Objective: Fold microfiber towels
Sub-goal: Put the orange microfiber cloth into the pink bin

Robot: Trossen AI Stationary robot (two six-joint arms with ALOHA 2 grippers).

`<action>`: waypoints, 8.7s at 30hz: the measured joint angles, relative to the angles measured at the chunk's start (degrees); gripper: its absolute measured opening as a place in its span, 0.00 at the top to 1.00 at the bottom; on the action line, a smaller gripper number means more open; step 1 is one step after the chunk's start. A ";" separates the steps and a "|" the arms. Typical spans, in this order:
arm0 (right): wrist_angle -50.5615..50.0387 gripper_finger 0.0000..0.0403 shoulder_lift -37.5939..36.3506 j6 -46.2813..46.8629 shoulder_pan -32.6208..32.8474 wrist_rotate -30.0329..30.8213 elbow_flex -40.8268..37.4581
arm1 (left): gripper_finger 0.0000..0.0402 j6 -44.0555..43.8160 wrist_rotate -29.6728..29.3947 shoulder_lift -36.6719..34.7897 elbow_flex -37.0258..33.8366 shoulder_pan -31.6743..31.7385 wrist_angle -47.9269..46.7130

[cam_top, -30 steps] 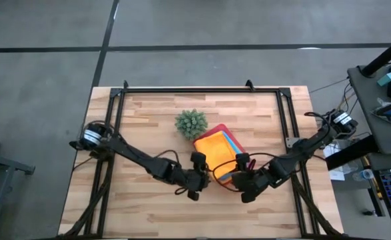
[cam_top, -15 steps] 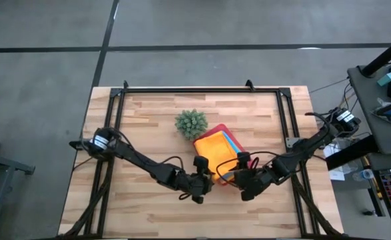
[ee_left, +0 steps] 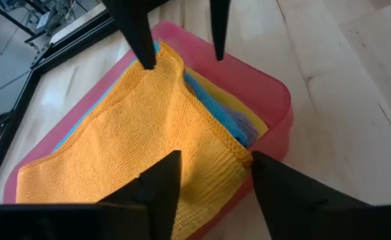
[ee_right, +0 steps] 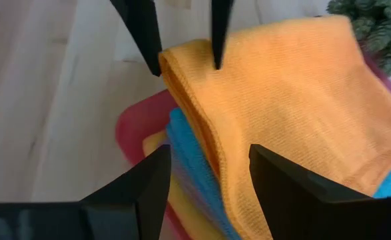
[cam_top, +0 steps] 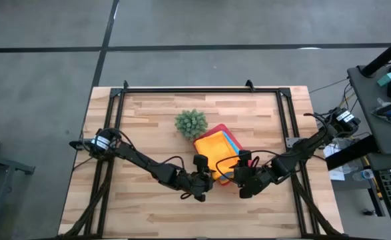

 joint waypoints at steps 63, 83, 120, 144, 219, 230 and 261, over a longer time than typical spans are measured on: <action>-15.12 0.94 5.15 -9.38 -2.04 10.03 2.33 | 1.00 0.45 -0.02 -3.27 0.28 3.61 4.28; -37.20 0.98 3.99 -15.47 -7.83 4.01 15.43 | 1.00 7.89 8.95 -5.83 0.24 7.24 4.61; -44.25 0.57 1.98 -3.76 -7.37 -13.35 24.32 | 0.67 1.29 13.68 -13.50 -3.42 6.01 -12.57; -20.71 0.58 1.07 -25.55 -39.72 -25.80 17.21 | 0.66 4.29 11.80 -28.26 -17.33 11.14 -10.17; -10.54 0.69 3.99 -26.87 -49.27 -33.61 12.04 | 0.67 4.31 10.93 -28.42 -19.54 14.93 -6.69; -38.55 0.60 3.63 1.37 -45.31 -38.22 26.01 | 0.67 8.75 10.71 -28.54 -19.54 14.92 -7.37; -45.23 0.65 2.92 47.49 -22.12 -31.01 16.94 | 0.67 13.33 9.05 -28.77 -19.23 14.92 -7.32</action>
